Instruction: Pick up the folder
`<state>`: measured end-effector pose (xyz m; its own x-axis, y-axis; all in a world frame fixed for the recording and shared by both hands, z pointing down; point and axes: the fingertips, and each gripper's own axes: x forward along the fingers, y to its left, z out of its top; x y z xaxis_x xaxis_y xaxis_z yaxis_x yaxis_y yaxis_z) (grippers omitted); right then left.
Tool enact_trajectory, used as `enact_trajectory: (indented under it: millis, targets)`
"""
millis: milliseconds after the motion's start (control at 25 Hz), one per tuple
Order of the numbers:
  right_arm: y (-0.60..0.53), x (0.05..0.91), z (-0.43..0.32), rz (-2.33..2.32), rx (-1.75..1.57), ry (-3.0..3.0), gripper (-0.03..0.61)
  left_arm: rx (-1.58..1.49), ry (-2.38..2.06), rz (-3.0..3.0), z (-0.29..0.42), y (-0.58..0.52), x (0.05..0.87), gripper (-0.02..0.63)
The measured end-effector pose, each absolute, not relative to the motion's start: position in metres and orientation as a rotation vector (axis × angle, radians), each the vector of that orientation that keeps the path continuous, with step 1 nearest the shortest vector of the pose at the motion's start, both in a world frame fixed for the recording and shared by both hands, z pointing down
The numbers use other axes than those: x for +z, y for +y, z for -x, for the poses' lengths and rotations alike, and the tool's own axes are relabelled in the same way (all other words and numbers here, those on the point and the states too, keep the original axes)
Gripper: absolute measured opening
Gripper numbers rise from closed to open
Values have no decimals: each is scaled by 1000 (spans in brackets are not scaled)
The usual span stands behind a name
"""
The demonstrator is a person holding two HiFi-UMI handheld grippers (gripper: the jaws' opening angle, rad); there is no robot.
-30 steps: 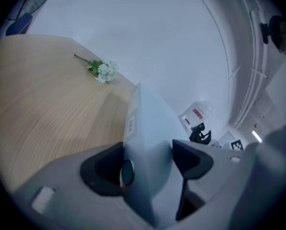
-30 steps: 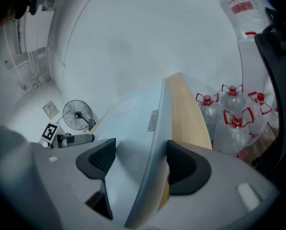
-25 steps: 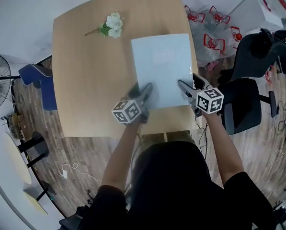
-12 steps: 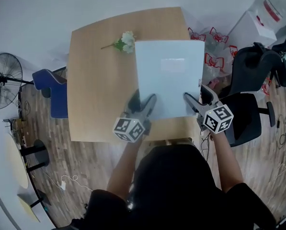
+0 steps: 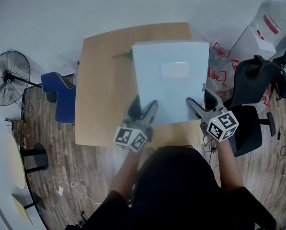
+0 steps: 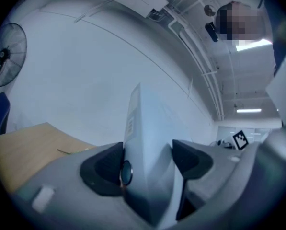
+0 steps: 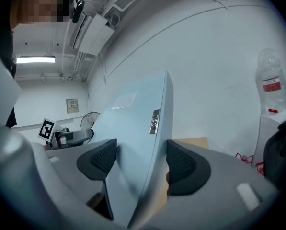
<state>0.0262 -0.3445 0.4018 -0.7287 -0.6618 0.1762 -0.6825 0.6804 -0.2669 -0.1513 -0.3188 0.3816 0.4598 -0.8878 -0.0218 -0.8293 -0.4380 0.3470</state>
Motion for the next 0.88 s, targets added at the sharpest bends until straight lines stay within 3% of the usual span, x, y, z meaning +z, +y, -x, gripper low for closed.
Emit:
enact_trajectory:
  millis: [880]
  targets:
    - [-337,366,-12,-1197,368,-2802,316,-357,-1442,-2446,166,-317,359,325]
